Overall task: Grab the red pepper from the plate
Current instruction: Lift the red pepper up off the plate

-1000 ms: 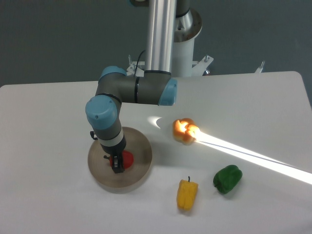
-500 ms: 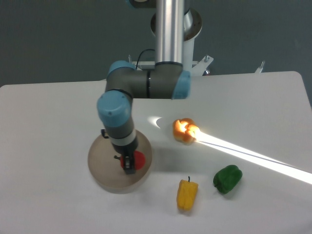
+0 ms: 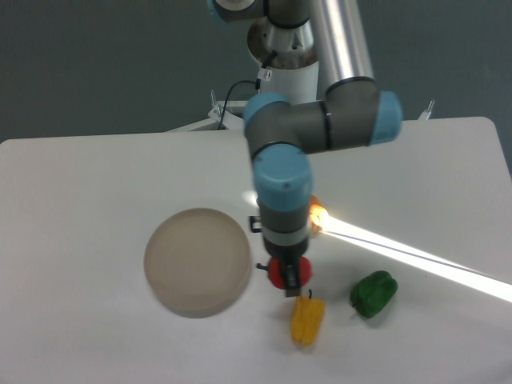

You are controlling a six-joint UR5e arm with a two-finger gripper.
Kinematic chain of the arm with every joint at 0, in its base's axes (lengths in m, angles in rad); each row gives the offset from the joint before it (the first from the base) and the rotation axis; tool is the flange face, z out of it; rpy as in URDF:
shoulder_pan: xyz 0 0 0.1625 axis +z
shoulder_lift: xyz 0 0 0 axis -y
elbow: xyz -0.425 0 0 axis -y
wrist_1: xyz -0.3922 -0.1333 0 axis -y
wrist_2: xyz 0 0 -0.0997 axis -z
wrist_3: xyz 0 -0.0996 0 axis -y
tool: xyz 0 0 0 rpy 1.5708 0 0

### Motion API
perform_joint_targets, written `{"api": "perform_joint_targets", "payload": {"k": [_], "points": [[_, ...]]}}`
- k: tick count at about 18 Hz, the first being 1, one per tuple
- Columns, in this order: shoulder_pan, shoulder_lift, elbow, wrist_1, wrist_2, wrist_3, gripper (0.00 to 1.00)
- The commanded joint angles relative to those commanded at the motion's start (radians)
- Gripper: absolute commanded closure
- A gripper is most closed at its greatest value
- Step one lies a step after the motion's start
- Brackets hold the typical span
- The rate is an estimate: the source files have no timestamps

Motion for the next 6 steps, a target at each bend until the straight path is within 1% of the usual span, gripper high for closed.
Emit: {"api": "perform_joint_targets", "payload": {"k": [3, 6], "points": [[0.015, -0.005, 0.003, 0.006, 0.008, 0.022, 0.34], [0.015, -0.005, 0.003, 0.008, 0.008, 0.022, 0.34]]}}
